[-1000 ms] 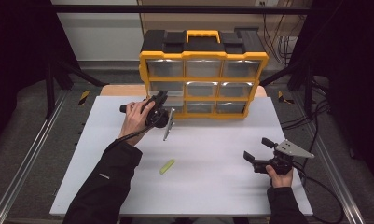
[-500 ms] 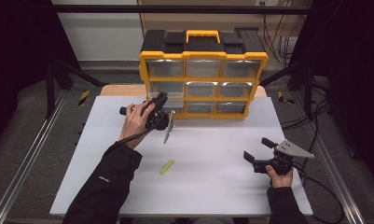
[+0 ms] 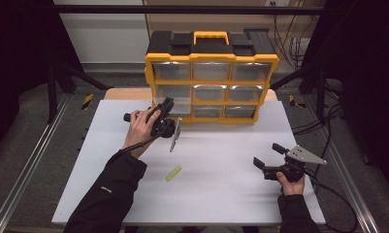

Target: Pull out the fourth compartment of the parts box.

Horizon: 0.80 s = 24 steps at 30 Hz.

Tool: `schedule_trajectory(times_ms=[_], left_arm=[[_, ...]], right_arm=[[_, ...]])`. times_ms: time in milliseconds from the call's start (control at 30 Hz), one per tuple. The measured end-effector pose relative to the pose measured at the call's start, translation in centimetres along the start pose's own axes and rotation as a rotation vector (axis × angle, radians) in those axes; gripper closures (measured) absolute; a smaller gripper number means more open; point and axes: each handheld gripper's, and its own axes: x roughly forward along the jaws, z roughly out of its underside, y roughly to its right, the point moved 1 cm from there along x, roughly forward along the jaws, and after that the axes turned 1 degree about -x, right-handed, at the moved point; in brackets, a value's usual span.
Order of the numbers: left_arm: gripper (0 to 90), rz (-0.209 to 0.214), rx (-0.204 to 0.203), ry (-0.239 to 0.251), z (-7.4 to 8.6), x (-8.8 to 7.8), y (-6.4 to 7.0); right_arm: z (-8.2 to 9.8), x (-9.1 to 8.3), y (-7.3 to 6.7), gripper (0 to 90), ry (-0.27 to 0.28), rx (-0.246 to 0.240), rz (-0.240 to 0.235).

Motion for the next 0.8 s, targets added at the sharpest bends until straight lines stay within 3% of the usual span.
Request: schedule_trajectory(times_ms=[800], left_arm=[[78.2,-0.018,0.005,0.004,-0.4,-1.4,0.4]], right_arm=[[0.0,0.0,0.0,0.5,0.000,0.000,-0.003]])
